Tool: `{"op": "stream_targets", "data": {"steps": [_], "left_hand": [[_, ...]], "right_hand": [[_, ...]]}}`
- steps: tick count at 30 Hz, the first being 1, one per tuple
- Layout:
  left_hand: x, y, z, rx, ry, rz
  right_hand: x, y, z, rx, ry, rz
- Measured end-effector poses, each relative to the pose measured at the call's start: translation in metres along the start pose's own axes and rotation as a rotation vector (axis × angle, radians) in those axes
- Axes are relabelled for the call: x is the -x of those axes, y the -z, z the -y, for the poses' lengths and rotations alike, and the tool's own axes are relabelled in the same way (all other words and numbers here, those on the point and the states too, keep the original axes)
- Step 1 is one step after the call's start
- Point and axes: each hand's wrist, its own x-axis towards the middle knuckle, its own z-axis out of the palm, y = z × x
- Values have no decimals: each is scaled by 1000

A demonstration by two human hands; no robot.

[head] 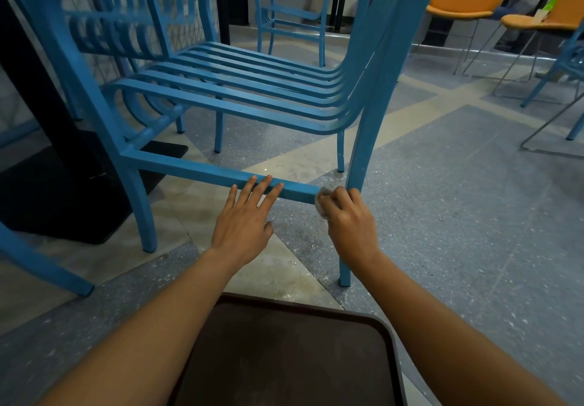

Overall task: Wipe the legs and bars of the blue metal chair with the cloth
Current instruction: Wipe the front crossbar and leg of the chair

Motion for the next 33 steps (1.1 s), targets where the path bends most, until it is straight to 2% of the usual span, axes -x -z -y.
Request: {"op": "stream_targets", "data": {"steps": [9,17,20,25,26,29,31,33], "left_hand": [[-1,0,0,7,-14,-28],[-3,1,1,7,-4,-17],[-3,2,1,5,-8,-13],[-3,1,2,9,-13,-16],[-3,1,2,9,-12,-17],[-3,1,2,7,-7,-15],[-3,2,2,5,-6,-15],[-3,3,1,1,-5,-14]], "right_hand": [[4,2,-5,60,149,-29],[20,0,-8,84,128,69],[25,5,-7,-22,36,29],[28,29,-10,-423,-394,-120],[25,35,-10,-471,-432,-165],[8,44,-8,-332,-279,-259],[-8,41,-2,-150,-73,-202],[-24,32,8,20,64,-65]]}}
